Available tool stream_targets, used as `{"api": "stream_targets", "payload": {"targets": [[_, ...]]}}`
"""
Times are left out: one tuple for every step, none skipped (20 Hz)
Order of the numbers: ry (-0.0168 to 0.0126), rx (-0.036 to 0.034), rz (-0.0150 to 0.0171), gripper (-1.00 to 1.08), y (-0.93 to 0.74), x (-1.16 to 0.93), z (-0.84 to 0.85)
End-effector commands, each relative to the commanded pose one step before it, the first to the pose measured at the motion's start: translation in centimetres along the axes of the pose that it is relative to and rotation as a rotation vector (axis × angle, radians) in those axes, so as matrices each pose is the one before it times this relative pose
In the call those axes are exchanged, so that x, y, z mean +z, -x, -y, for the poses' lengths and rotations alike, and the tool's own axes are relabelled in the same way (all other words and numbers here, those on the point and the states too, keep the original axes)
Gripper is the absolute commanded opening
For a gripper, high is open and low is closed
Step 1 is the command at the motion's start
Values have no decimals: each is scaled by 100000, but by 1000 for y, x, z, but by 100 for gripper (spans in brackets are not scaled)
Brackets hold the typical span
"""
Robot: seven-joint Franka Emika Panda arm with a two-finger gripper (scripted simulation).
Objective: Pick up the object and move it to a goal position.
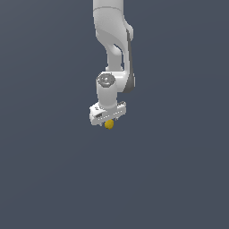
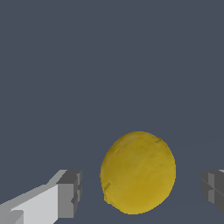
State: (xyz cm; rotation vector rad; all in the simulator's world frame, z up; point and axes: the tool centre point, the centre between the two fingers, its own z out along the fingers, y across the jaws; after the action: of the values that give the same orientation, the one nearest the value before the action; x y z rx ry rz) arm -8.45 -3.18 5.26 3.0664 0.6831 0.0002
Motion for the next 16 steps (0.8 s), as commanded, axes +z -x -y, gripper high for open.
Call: {"api": "stream_targets", "payload": {"targets": [[-18, -80, 24, 100, 58, 1156, 17], [3, -69, -6, 100, -9, 350, 17], [0, 0, 0, 100, 1, 293, -15], [6, -48, -3, 100, -16, 232, 8], [0, 0, 0, 100, -7, 179, -14], [0, 0, 0, 100, -8, 126, -11], [0, 0, 0, 100, -6, 74, -7], [0, 0, 0, 100, -2, 25, -3], [0, 0, 0, -100, 0, 0, 0], [0, 0, 0, -100, 0, 0, 0], [0, 0, 0, -100, 0, 0, 0], [0, 0, 0, -100, 0, 0, 0], [0, 0, 0, -100, 0, 0, 0], [0, 0, 0, -100, 0, 0, 0], [0, 0, 0, -100, 0, 0, 0], [0, 0, 0, -100, 0, 0, 0]]}}
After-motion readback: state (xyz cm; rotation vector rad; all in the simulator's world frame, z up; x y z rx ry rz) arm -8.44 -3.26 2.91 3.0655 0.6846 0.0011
